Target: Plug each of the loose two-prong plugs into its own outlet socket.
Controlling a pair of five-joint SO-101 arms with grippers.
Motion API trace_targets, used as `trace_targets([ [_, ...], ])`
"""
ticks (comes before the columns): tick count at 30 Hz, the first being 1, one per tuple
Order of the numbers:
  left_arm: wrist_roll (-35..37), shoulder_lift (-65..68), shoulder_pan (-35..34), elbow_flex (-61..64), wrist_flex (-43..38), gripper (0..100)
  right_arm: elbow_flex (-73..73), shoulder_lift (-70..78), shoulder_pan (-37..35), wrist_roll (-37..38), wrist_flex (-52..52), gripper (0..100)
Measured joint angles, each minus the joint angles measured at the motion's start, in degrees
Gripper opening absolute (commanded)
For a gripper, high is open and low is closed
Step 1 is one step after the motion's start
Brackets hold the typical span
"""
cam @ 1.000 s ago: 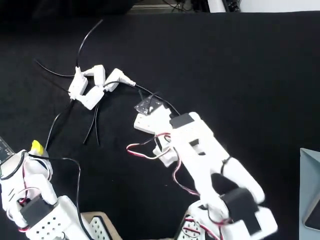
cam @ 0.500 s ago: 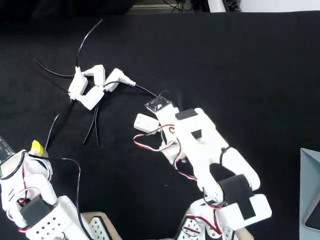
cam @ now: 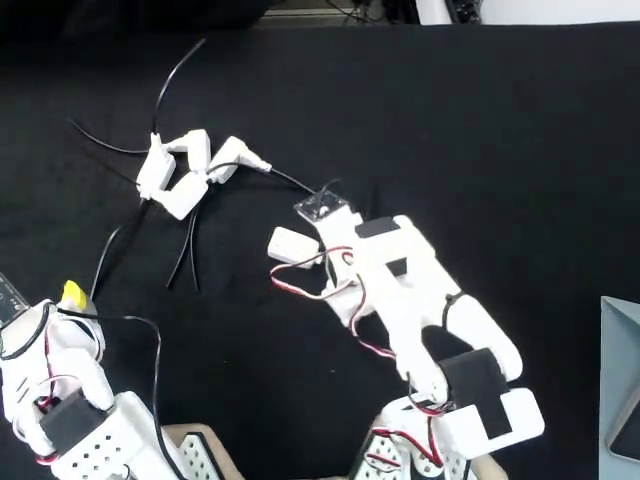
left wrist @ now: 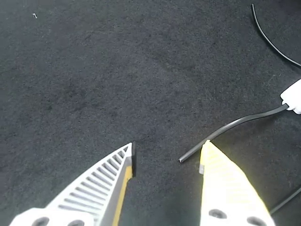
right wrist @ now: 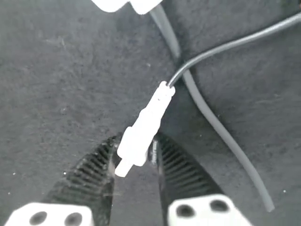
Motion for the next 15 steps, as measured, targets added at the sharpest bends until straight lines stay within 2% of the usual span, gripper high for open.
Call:
trace_targets([
  [3, 0.0, 0.0, 0.0, 0.0, 0.0, 23, -1.05, 0.09, -0.09, -1.49, 1.41, 17.2],
  [15, 0.0, 0.0, 0.0, 0.0, 0.0, 23, -4.57, 0.09, 0.0, -6.86, 3.96, 16.6],
])
